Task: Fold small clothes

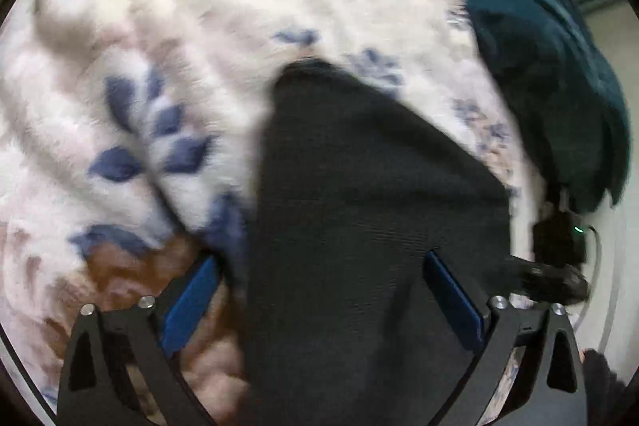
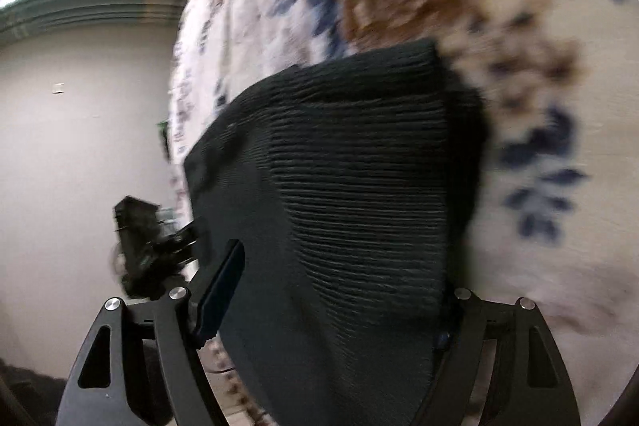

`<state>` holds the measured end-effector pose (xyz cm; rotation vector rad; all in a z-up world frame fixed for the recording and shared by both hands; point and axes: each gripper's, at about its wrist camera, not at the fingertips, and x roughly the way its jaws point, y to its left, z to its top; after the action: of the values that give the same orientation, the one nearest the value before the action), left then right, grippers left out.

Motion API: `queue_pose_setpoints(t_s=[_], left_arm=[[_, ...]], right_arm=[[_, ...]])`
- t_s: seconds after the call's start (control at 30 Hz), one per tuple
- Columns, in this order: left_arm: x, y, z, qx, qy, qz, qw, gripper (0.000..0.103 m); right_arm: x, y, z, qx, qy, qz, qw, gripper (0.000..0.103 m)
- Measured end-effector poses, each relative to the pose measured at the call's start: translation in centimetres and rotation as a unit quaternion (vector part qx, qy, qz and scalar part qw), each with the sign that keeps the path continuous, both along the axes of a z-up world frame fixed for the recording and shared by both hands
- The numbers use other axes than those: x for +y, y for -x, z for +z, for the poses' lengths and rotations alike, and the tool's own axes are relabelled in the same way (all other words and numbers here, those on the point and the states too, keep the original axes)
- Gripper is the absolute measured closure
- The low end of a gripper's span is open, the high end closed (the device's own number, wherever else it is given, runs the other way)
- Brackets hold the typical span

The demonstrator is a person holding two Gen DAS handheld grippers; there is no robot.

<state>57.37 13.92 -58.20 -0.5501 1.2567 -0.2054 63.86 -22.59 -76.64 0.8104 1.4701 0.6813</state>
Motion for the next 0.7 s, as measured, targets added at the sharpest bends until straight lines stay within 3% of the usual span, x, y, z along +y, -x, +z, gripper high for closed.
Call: queue_pose_setpoints(t_s=[0.03,0.07,0.1,0.13,0.17,0.2,0.3,0.5,0.7], left_arm=[[-0.7,0.2,0.3,-0.007,-0.007,-0.011,0.9999,0.015],[-1.6,0.4,0.7,-0.016,-0.032,-0.025,0.999,0.028],[-2.1,0.6,0.8,-0.017,-0.047,-0.035,0.9981,0.058],[-2.4,0.6,0.8,-0.019,-0.052,-0.039,0.9977,0.062],[-2.3,0.8,1.1,-0.029,-0.055,-0.033,0.9975,0.072],[-2.1,1.0,1.4,-0.034,-0.053,-0.028,0.9977,0.076],[-2.2,1.6,3.0,-0.051,-0.063,-0.025,0.9964,0.08],[-1.8,1.1,6.4,-0.08,-0.058,-0.036,0.9944,0.082],[0.8,-3.5,10.2,-0.106,-0.06,-0.032,0.9921,0.082]], right_arm=[[0.5,-0.1,-0.1,0.0,-0.01,0.007,1.0,0.023],[0.9,0.0,-0.2,-0.001,-0.01,0.013,1.0,0.023],[1.4,-0.1,-0.1,-0.002,-0.006,0.018,1.0,0.025],[1.9,-0.1,0.0,-0.006,0.0,0.022,1.0,0.028],[2.5,-0.5,-0.1,-0.007,0.004,0.024,1.0,0.044],[2.8,-0.5,0.0,-0.007,0.02,0.027,0.999,0.067],[3.2,-0.2,0.3,-0.014,0.039,0.025,0.999,0.079],[4.7,0.3,4.0,-0.049,0.061,0.021,0.997,0.082],[5.4,-1.0,8.7,-0.08,0.05,-0.001,0.996,0.083]])
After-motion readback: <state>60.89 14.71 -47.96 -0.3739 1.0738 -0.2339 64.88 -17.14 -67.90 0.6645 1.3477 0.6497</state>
